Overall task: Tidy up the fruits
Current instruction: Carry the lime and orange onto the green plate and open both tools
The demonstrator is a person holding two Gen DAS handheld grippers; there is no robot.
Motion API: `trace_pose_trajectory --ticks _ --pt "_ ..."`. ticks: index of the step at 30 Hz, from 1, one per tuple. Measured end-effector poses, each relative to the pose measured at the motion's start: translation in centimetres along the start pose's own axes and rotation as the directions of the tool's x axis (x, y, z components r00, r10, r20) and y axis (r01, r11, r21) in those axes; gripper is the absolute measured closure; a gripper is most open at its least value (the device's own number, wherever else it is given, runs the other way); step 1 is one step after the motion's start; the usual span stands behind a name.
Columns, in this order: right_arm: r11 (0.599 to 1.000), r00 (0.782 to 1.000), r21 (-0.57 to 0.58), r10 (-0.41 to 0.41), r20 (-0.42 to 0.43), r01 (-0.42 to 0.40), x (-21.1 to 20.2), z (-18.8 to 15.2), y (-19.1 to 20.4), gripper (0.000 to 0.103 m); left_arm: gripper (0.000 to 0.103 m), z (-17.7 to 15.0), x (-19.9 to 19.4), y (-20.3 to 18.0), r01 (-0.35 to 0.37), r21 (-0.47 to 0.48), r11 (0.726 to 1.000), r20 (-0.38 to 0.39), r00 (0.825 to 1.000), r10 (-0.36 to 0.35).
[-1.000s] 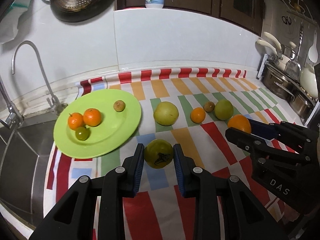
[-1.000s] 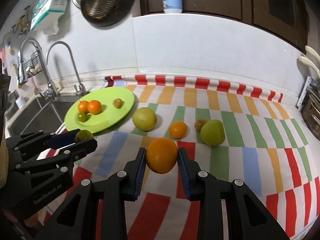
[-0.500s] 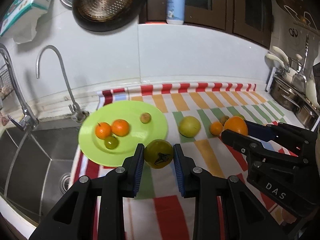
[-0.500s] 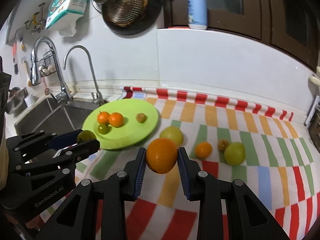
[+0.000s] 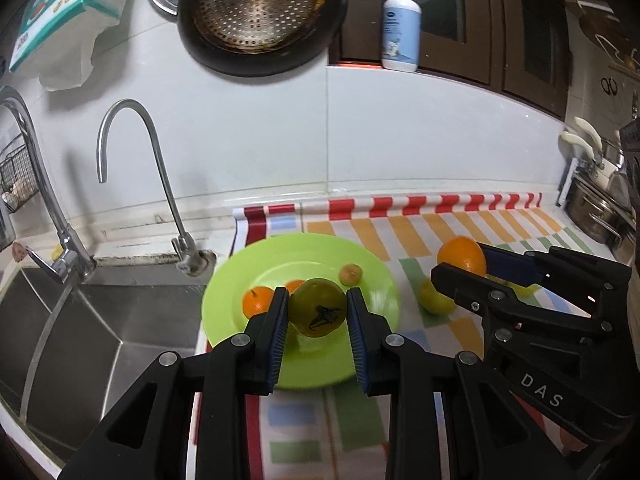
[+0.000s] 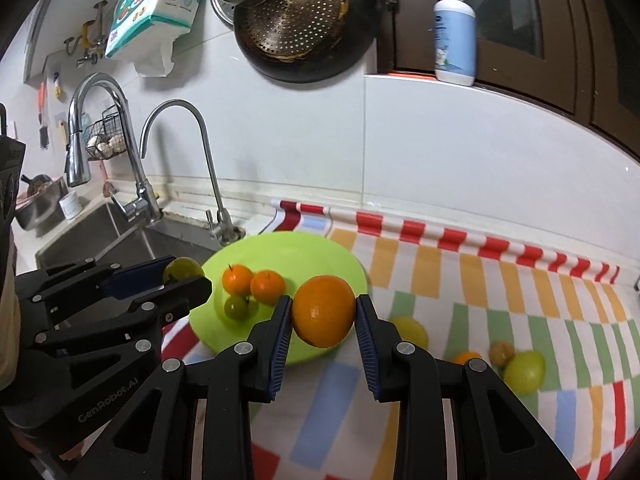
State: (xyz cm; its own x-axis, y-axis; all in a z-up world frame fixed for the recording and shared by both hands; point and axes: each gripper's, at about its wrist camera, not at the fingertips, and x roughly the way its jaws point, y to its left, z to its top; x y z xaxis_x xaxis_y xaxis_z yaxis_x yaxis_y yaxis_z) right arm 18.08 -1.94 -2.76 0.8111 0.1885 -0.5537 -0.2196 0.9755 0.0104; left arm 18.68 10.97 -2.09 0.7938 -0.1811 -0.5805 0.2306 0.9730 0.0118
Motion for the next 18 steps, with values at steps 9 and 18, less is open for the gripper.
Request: trace_pose_trajectory --ticks 9,18 --pt "1.0 1.0 -0.01 0.012 -0.021 -0.012 5.1 2.3 1.1 0.07 0.074 1.4 4.3 3.2 -0.003 -0.017 1.0 -0.008 1.0 0.003" --pt "1.0 0.996 0.006 0.028 -0.083 -0.027 10.9 3.5 1.1 0.07 0.074 2.2 9.5 4.6 -0.009 -0.008 1.0 -0.046 0.999 0.009"
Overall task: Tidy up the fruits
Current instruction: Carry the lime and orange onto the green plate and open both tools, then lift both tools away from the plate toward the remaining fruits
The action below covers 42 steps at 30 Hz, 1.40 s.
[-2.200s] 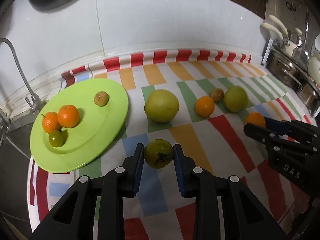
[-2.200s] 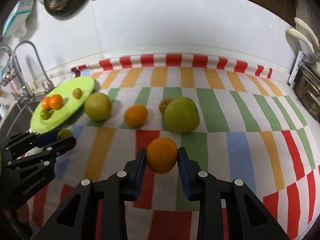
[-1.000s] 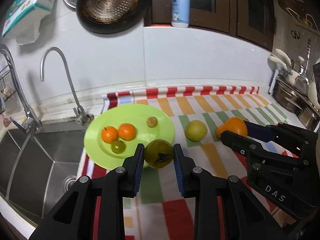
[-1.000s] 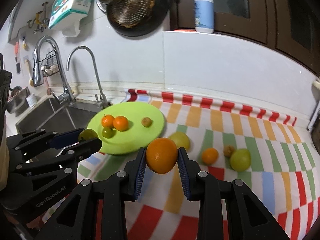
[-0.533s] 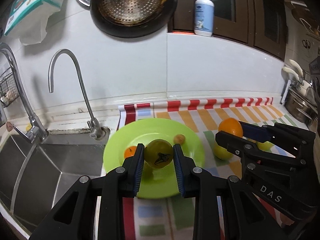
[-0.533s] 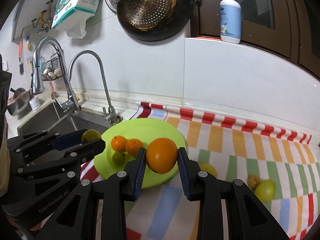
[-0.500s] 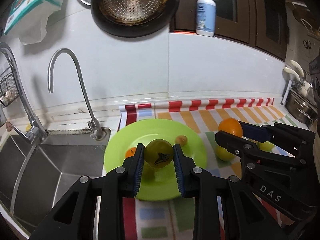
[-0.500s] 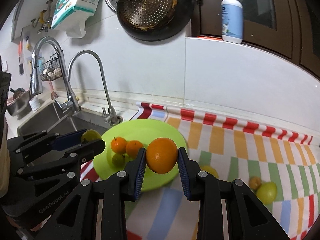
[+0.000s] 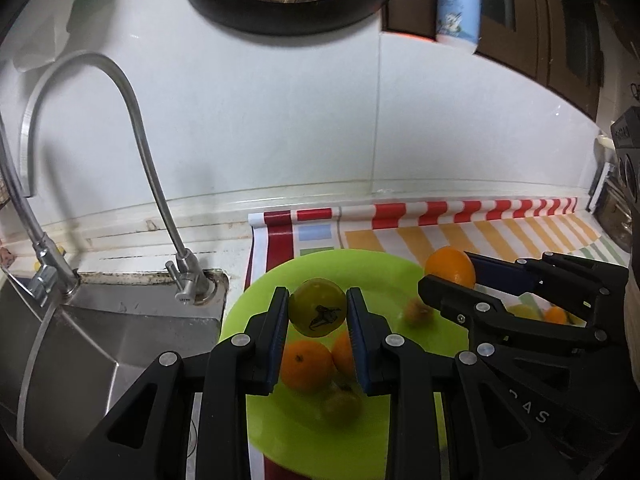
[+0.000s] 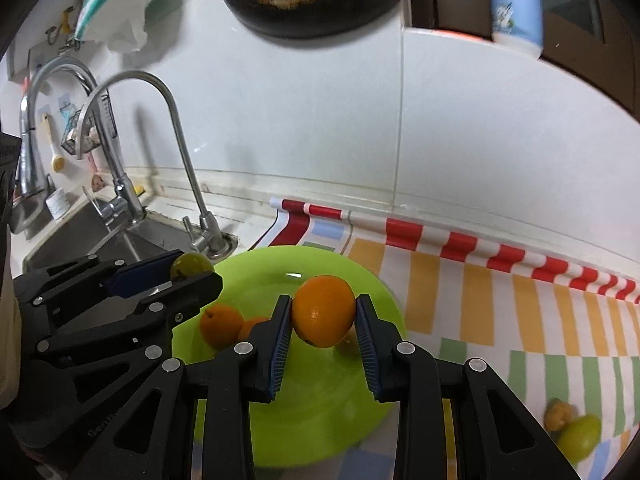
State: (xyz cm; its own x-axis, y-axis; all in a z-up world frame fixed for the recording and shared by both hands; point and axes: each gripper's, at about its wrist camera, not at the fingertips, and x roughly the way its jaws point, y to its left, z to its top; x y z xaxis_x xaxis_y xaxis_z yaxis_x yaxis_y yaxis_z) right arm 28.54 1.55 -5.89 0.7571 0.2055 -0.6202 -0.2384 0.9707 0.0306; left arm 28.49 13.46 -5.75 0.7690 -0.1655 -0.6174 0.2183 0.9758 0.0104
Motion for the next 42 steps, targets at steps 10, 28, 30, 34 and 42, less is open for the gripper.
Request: trace_pose_trajectory --ticks 10,28,30,34,42 --pt "1.0 0.998 0.03 0.009 -0.068 -0.007 4.9 0.9 -0.6 0.07 0.074 0.4 4.3 1.4 0.0 -0.018 1.0 -0.064 0.998 -0.001" --pt "0.993 0.998 0.105 -0.043 -0.047 0.047 3.1 0.5 -2.8 0.052 0.066 -0.2 2.5 1.8 -0.004 -0.07 0.998 -0.097 0.995 -0.002" --pt "0.993 0.998 0.1 -0.054 -0.031 0.057 2.1 0.4 -2.7 0.049 0.066 -0.3 1.7 1.8 -0.013 -0.074 0.997 -0.091 0.996 0.006" --pt "0.994 0.997 0.08 -0.08 0.007 0.079 0.0 0.4 -2.5 0.044 0.065 -0.3 0.2 1.7 -0.021 -0.088 0.996 -0.077 0.997 0.014" --pt "0.992 0.992 0.07 -0.106 0.071 0.101 -4.5 0.0 -2.2 0.039 0.057 -0.5 -3.8 0.4 -0.035 -0.085 0.996 -0.023 0.999 0.033"
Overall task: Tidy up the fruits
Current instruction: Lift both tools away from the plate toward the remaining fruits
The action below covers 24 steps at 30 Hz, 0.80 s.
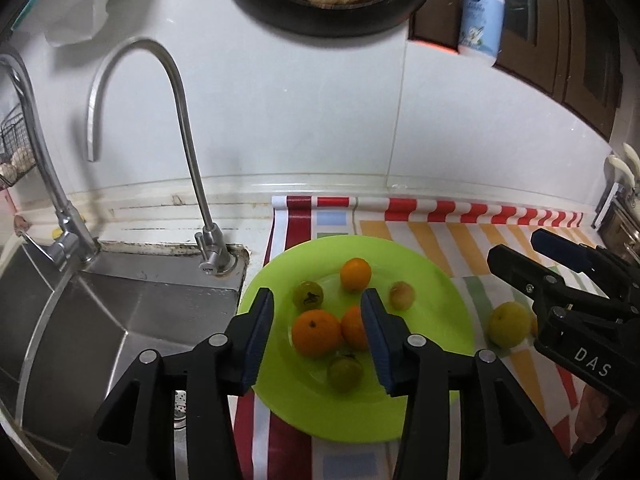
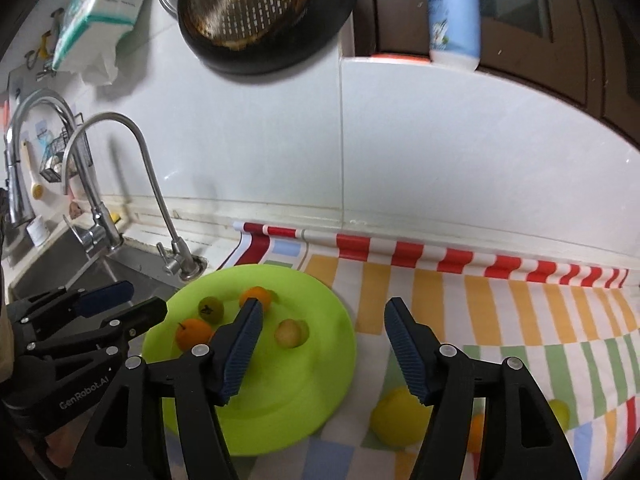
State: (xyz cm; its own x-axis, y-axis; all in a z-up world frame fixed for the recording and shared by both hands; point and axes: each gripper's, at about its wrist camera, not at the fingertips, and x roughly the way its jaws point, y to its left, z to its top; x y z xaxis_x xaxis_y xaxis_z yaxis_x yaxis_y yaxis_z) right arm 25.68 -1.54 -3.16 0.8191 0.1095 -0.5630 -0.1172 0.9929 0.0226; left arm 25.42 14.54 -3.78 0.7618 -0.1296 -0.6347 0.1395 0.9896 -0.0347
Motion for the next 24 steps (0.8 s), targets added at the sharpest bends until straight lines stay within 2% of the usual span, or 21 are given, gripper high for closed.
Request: trace_pose_trajectory --ticks 7,15,24 --pt "1.0 1.0 0.016 -0.008 0.023 0.008 -3.6 -0.9 -0.7 0.038 0.053 -0.8 -3.1 -1.5 0.003 0.012 1.0 0.029 1.0 -0.003" --pt "0.999 0.998 0.031 -0.039 0.046 0.038 -7.9 -2.6 -2.1 0.034 0.042 -1.8 -6.9 -3.8 0.01 0.027 1.0 0.071 0.997 -0.012" --pt "0.995 0.994 0.077 -0.076 0.074 0.07 -12.0 -4.2 -4.4 0.03 0.034 -2.7 -10.2 -6.6 0.046 0.048 0.998 0.103 0.993 -0.051"
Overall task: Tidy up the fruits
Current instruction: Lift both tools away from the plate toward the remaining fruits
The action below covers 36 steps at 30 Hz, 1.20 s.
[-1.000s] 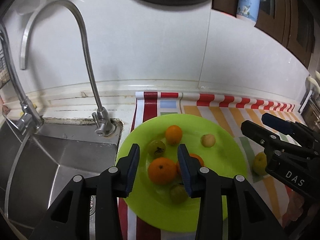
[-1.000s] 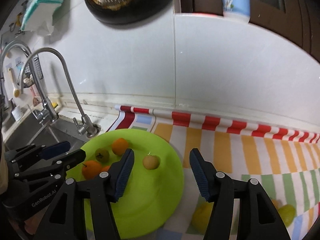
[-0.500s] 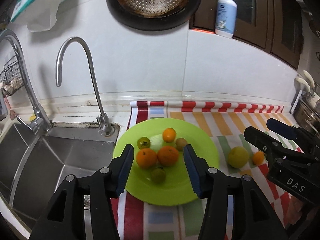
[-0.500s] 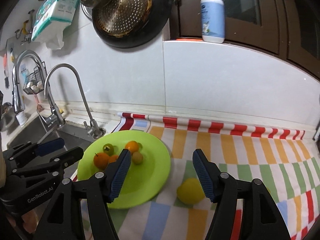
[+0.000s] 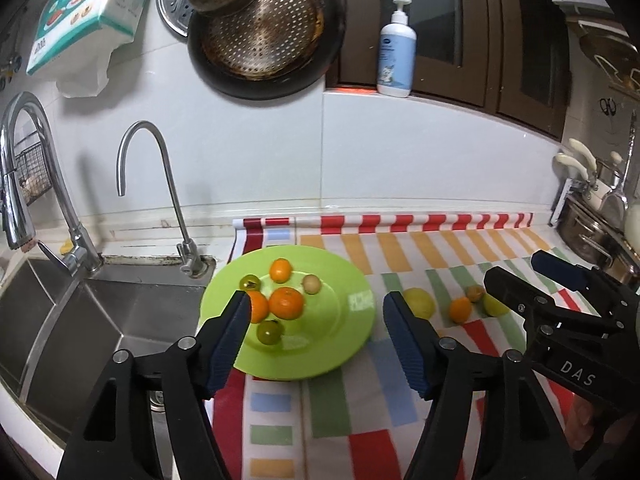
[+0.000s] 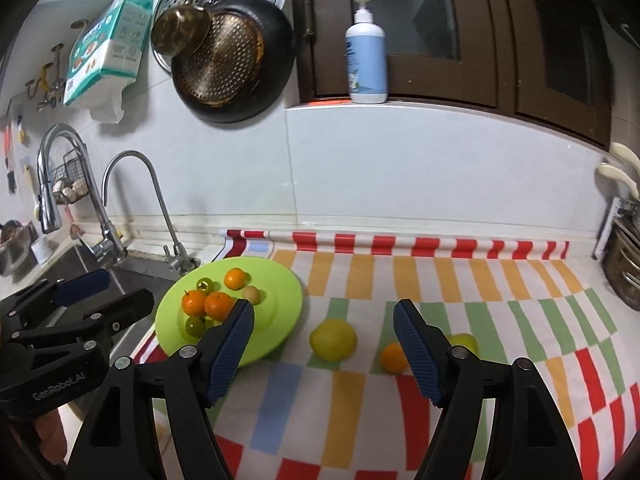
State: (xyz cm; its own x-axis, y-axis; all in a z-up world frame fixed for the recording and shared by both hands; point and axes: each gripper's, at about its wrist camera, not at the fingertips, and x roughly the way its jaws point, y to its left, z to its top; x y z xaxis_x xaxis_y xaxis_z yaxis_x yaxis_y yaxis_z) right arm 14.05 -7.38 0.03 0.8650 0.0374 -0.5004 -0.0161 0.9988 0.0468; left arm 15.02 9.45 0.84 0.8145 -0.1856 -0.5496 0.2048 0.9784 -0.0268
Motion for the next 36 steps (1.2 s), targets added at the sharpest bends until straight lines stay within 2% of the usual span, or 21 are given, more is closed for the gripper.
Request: trace_pose_trajectory --ticks 12,19,28,36 --pt "0.998 0.998 0.012 -0.068 0.01 0.068 -2.6 -1.1 -3.2 0.027 0.029 -0.4 -1.1 -3.3 0.032 0.023 0.999 0.02 0.999 -0.032" --pt "0.994 0.994 0.003 -0.109 0.011 0.109 -3.0 -1.5 -5.1 0.027 0.028 -0.7 -0.2 -5.4 0.045 0.041 0.998 0.022 0.999 -0.046" --pt "0.991 0.991 0.024 -0.127 -0.027 0.128 -1.9 -2.3 -7.9 0.027 0.028 -1.2 1.8 -7.5 0.04 0.076 0.996 0.011 0.999 -0.041" --pt "0.99 0.988 0.033 -0.136 -0.068 0.138 0.0 -3.1 -9.5 0.027 0.022 -1.5 4.3 -8.4 0.04 0.089 0.995 -0.016 0.999 -0.039"
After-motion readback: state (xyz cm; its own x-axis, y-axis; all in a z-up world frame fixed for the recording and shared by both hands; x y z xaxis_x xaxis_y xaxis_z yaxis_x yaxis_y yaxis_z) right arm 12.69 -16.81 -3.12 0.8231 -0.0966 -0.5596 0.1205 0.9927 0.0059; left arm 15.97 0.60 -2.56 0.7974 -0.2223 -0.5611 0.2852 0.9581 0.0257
